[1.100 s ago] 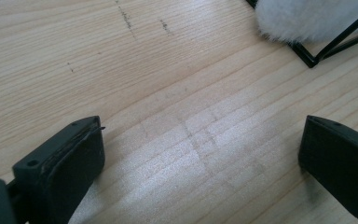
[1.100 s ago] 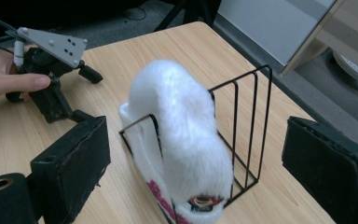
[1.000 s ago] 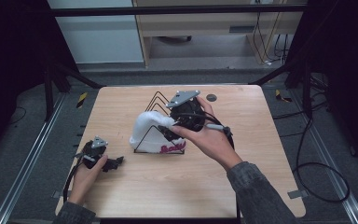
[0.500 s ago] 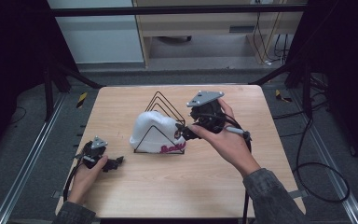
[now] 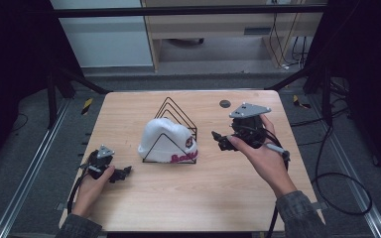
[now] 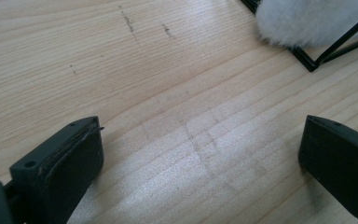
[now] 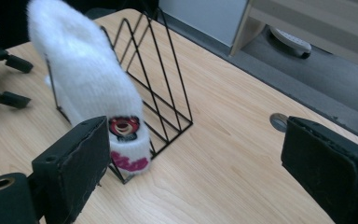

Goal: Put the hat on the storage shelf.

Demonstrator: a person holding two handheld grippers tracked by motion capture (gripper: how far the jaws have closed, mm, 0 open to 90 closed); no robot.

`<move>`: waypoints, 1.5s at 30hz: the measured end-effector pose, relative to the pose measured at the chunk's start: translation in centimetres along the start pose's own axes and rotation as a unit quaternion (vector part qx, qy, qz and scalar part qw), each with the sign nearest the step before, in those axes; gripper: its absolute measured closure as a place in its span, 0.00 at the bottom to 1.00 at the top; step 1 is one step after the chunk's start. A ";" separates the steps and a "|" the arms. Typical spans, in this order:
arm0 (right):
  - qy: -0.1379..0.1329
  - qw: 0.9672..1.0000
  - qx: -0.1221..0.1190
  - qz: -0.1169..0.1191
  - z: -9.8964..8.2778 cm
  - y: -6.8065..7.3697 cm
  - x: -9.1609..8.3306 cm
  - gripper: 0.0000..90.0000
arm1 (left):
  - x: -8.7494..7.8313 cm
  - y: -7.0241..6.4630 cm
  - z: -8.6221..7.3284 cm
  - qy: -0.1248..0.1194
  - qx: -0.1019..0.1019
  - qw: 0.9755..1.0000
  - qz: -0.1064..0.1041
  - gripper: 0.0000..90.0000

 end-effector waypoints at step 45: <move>0.070 0.993 0.096 -0.002 -17.3 -1.1 2.3 0.15 | 0.0 0.0 0.0 -0.001 0.000 1.000 0.000 0.00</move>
Point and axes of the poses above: each handheld gripper's, and its own axes: x roughly forward along the jaws, z roughly out of its top, y roughly to its left, the point moved 8 cm from there along x, roughly forward along the jaws, and after that the axes turned 1 degree about -y, right-handed, at the moved point
